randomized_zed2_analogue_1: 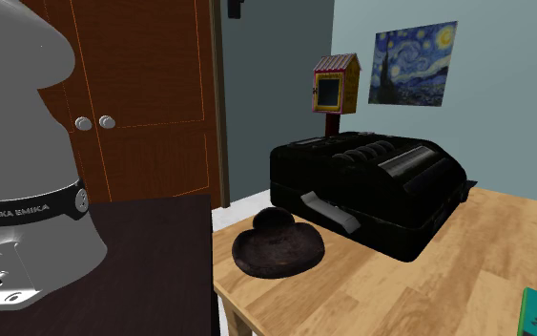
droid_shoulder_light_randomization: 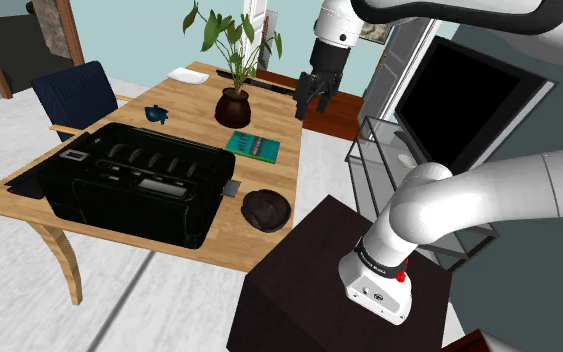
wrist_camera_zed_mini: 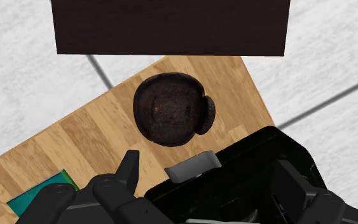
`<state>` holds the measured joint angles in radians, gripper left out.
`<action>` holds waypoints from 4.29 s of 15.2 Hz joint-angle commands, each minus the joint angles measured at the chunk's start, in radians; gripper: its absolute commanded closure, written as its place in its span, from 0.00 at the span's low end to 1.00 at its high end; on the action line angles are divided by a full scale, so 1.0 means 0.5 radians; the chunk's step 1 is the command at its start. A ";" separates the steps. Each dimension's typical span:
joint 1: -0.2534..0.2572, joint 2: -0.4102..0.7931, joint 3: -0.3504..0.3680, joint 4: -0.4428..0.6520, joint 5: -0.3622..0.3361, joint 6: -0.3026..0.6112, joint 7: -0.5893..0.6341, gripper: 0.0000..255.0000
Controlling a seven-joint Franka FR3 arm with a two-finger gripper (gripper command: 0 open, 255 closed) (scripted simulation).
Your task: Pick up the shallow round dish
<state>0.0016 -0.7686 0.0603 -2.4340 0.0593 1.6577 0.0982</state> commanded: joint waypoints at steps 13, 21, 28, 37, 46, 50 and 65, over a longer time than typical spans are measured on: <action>-0.031 0.524 0.321 -0.373 -0.031 0.793 0.387 0.00; -0.136 1.142 0.524 -0.388 -0.258 1.316 0.777 0.00; -0.190 1.798 0.551 -0.227 -0.769 1.634 1.315 0.00; -0.108 2.165 0.417 -0.127 -1.082 1.827 1.593 0.00; -0.100 2.181 0.351 -0.117 -1.087 1.849 1.542 1.00; -0.075 2.148 0.389 -0.132 -1.052 1.823 1.570 1.00; -0.141 1.716 0.524 -0.184 -0.695 1.501 1.275 1.00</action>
<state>-0.0695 0.0986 0.3201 -2.5272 -0.2962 2.4168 0.7409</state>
